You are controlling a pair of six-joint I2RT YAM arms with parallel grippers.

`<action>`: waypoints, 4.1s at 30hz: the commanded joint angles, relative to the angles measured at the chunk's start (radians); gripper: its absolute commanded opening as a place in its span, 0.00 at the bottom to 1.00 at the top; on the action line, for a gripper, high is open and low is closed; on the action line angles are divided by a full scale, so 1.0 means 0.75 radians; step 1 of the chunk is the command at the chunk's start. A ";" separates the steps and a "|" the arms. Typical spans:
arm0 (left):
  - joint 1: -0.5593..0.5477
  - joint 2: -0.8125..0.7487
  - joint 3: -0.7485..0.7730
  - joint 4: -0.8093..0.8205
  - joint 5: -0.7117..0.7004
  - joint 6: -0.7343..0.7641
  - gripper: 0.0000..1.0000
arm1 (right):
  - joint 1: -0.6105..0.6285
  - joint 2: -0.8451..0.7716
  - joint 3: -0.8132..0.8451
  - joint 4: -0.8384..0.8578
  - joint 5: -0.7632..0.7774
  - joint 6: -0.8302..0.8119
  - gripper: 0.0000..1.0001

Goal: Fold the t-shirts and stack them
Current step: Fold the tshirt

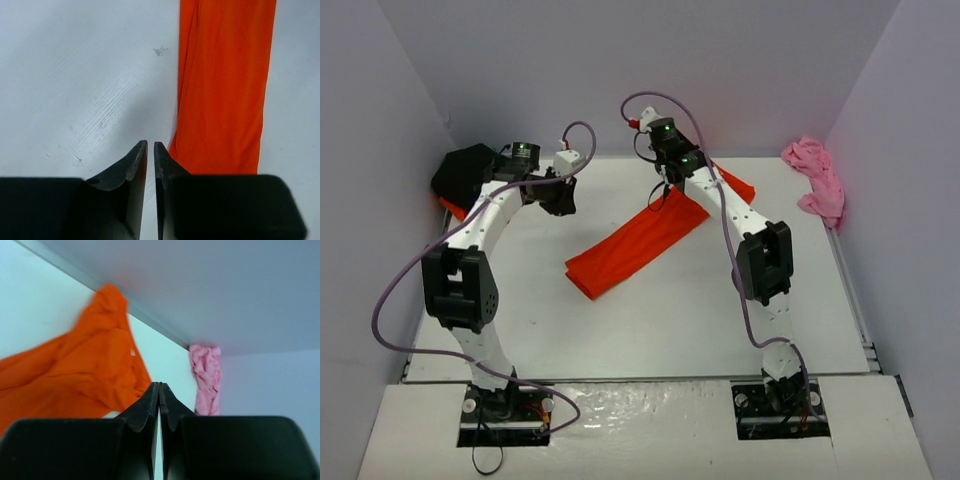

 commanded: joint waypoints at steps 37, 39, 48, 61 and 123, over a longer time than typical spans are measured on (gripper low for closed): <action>0.252 0.267 0.340 0.015 -0.090 -0.105 0.20 | 0.661 0.164 -0.190 -0.493 -0.911 0.183 0.00; 0.252 0.267 0.340 0.009 -0.091 -0.102 0.21 | 0.670 0.203 -0.172 -0.541 -0.941 0.179 0.00; 0.254 0.277 0.350 -0.017 -0.090 -0.062 0.21 | 0.687 0.018 -0.608 -0.792 -1.117 -0.025 0.00; 0.235 0.265 0.368 -0.038 -0.055 -0.034 0.21 | 0.584 -0.313 -1.185 -0.977 -0.817 -0.105 0.00; -0.076 0.201 0.210 -0.174 -0.176 0.124 0.67 | 0.505 -0.975 -1.395 -0.849 -0.664 0.183 0.63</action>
